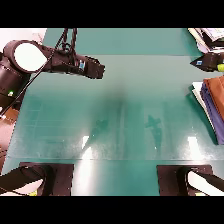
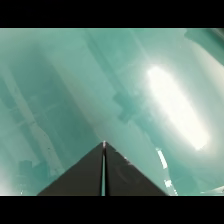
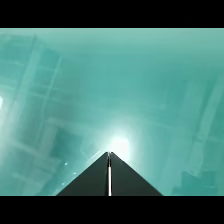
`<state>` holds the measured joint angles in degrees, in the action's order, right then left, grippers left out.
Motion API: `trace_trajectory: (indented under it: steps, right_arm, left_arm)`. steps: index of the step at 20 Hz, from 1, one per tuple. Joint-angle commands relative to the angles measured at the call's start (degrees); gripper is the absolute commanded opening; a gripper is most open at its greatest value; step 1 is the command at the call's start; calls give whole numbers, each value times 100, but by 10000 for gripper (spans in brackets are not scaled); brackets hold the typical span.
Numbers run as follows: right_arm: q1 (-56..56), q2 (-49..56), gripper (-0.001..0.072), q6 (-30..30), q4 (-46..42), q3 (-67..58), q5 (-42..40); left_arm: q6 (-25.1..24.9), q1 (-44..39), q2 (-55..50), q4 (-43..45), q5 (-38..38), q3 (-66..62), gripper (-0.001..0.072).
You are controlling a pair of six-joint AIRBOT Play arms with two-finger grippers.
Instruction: Fold the shirts.
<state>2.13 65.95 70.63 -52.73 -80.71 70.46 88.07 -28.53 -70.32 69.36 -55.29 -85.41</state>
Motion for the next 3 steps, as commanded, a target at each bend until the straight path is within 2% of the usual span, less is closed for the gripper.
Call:
trace_trajectory:
  steps: [1, 3]
  right_arm:
    - [-236, -2, 16, -33, 20, -7, 42]
    - [-236, -2, 16, -33, 15, -7, 96]
  left_arm:
    - [0, 0, -2, 0, 4, -2, 25]
    - [0, 0, -2, 0, 4, 0, 25]
